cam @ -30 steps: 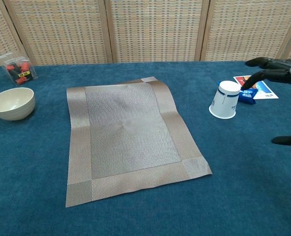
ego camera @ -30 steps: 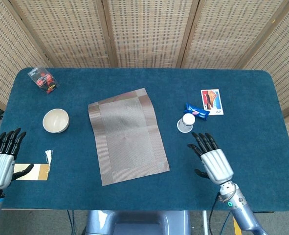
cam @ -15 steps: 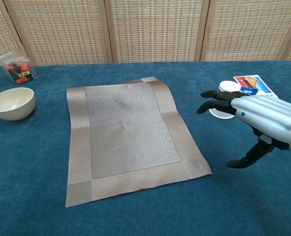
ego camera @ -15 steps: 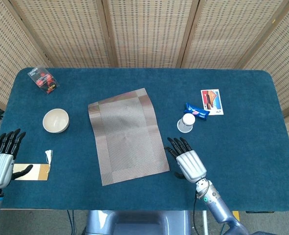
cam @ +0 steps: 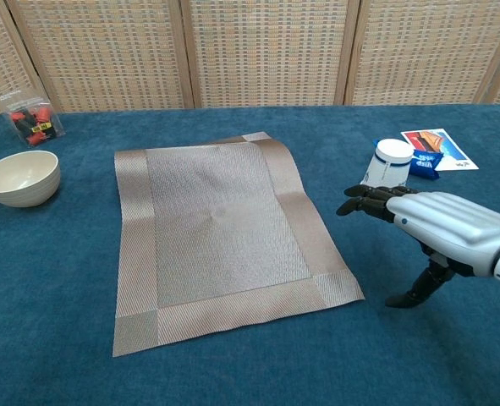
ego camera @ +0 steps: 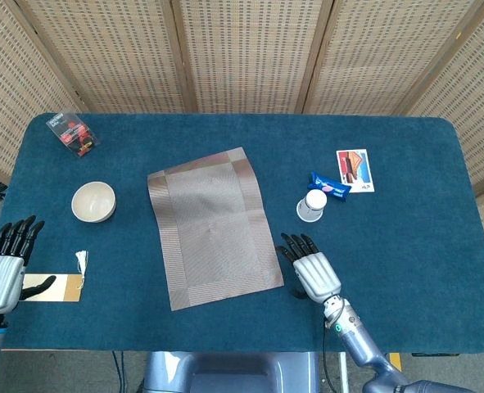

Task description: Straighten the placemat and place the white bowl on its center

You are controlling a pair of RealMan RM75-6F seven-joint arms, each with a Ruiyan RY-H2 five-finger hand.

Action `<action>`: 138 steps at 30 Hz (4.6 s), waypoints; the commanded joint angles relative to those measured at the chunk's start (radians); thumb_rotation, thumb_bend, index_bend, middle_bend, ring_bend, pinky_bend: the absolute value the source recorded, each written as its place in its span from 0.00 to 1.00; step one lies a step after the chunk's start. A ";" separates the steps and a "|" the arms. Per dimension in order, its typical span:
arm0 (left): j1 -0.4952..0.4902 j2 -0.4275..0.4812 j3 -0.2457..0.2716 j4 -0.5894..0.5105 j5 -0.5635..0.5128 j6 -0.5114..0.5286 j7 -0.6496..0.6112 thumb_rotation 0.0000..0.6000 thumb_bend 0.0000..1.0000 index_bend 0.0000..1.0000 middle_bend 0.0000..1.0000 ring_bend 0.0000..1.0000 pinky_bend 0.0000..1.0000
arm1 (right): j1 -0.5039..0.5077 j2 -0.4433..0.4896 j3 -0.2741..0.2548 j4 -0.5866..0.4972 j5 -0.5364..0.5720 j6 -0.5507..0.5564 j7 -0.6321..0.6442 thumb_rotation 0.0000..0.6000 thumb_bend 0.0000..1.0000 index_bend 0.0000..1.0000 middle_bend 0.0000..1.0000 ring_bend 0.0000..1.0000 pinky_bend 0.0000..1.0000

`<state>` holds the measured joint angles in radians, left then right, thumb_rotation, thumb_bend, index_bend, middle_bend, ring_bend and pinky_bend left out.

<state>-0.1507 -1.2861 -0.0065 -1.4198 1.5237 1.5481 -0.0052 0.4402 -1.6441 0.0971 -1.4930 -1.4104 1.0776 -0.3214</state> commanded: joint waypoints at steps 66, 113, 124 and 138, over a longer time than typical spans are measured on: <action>0.004 0.009 -0.027 -0.011 -0.010 -0.076 -0.031 1.00 0.15 0.03 0.00 0.00 0.00 | 0.072 -0.247 -0.003 0.342 -0.059 0.066 0.287 1.00 0.38 0.56 0.05 0.00 0.00; 0.006 0.008 -0.033 -0.020 -0.015 -0.085 -0.045 1.00 0.15 0.05 0.00 0.00 0.00 | 0.009 -0.124 -0.031 0.179 -0.083 0.165 0.214 1.00 0.62 0.65 0.07 0.00 0.00; 0.007 0.005 -0.029 -0.024 -0.006 -0.082 -0.033 1.00 0.15 0.05 0.00 0.00 0.00 | -0.082 0.074 -0.048 0.056 -0.098 0.282 0.233 1.00 0.60 0.65 0.07 0.00 0.00; 0.010 0.006 -0.027 -0.033 0.001 -0.076 -0.023 1.00 0.15 0.05 0.00 0.00 0.00 | -0.113 0.234 0.012 0.088 -0.007 0.269 0.284 1.00 0.59 0.66 0.07 0.00 0.00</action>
<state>-0.1410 -1.2800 -0.0332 -1.4531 1.5248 1.4724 -0.0279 0.3279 -1.4180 0.1018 -1.4102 -1.4245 1.3503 -0.0428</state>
